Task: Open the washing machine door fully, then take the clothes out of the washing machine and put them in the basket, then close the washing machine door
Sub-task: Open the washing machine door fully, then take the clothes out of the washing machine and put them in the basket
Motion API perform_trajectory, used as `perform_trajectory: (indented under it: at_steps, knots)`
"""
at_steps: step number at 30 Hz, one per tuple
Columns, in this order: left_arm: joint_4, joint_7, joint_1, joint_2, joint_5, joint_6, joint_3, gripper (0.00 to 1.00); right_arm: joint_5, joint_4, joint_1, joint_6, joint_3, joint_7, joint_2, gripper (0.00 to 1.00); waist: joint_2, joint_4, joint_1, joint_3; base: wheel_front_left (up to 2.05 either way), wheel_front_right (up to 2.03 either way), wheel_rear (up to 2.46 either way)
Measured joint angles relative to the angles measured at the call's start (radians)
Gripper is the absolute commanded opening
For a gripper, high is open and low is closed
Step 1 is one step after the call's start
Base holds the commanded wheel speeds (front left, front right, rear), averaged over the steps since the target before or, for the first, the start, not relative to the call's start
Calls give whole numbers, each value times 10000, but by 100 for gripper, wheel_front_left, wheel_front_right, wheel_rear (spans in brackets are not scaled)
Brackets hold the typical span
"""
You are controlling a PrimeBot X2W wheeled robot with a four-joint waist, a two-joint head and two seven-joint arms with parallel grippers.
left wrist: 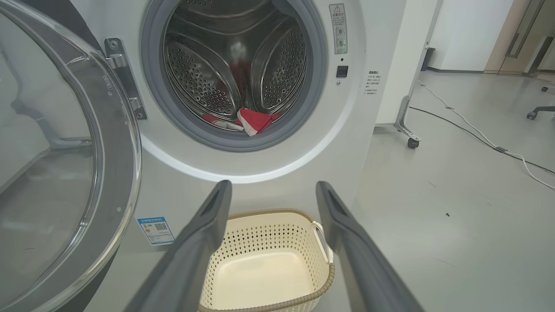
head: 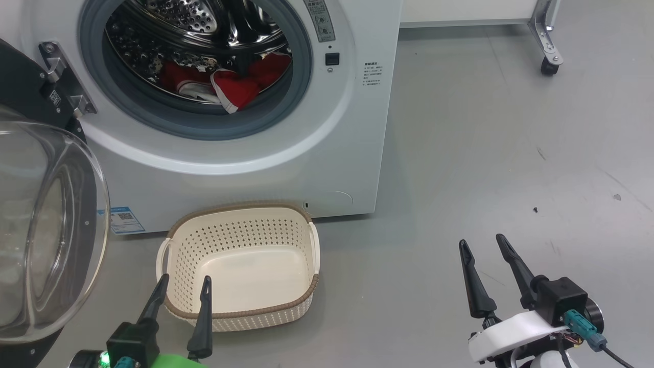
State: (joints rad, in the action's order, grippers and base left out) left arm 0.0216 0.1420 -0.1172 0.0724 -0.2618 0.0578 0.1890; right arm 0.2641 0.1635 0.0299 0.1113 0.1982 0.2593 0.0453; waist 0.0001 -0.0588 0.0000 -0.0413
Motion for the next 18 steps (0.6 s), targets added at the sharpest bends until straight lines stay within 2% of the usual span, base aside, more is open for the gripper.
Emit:
perform_trajectory:
  at_steps: [18]
  knots:
    - [-104,-176,0,0,73,90,48,100,96,-50,148,0,144,0,-6,100,0,72,0,148,0,0,0]
